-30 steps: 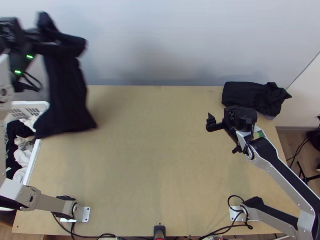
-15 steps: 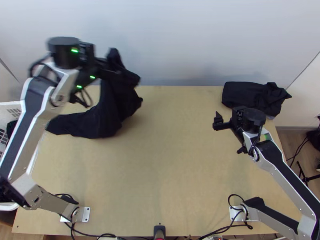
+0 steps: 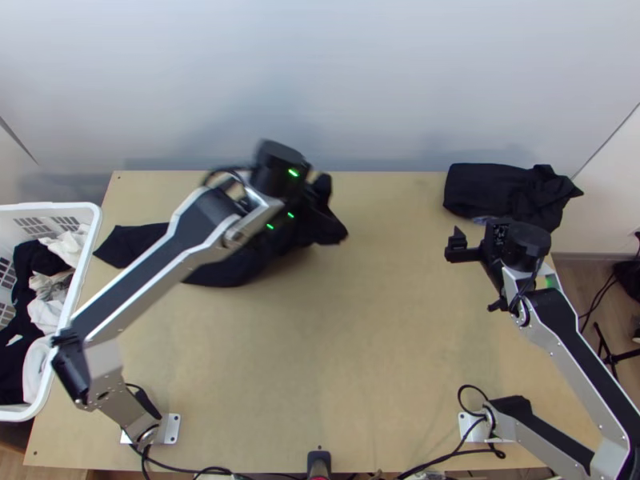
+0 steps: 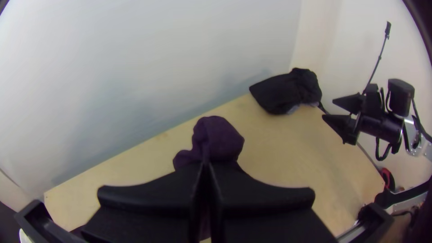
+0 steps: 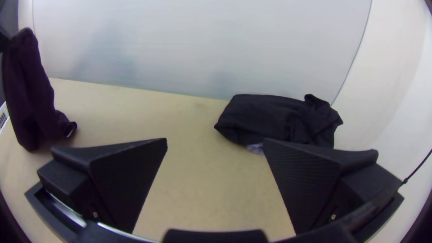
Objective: Fold the t-shirt
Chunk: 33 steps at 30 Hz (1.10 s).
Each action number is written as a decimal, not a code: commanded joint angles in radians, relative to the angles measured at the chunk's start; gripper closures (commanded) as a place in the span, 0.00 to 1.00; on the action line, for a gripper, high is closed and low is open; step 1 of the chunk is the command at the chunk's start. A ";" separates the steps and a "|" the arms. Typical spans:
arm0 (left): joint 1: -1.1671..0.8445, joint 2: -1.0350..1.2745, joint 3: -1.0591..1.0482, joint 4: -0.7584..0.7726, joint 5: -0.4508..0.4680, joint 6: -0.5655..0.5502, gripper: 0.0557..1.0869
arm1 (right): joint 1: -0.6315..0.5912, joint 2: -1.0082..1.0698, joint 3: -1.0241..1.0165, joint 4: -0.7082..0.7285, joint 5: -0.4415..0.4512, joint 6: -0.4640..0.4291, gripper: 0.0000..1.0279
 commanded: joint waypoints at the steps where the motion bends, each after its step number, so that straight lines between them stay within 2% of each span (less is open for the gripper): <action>1: -0.120 0.071 -0.069 0.057 0.007 -0.023 0.97 | -0.054 -0.017 -0.045 0.001 -0.003 0.005 0.04; 8: -0.241 0.152 0.086 0.028 0.091 -0.071 0.97 | -0.152 -0.019 -0.102 0.008 -0.028 -0.002 0.04; 14: -0.362 0.250 0.307 -0.019 0.105 -0.080 0.97 | -0.198 -0.022 -0.133 0.031 -0.039 -0.009 0.04; 19: -0.406 0.279 0.327 0.008 0.108 -0.081 0.97 | -0.221 -0.017 -0.151 0.054 -0.043 -0.025 0.04; 27: -0.192 0.413 0.228 -0.005 0.105 -0.144 0.97 | -0.249 0.010 -0.174 0.085 -0.056 -0.040 0.04; 33: -0.003 0.580 0.273 0.076 0.108 -0.161 0.97 | -0.257 0.029 -0.177 0.087 -0.062 -0.046 0.04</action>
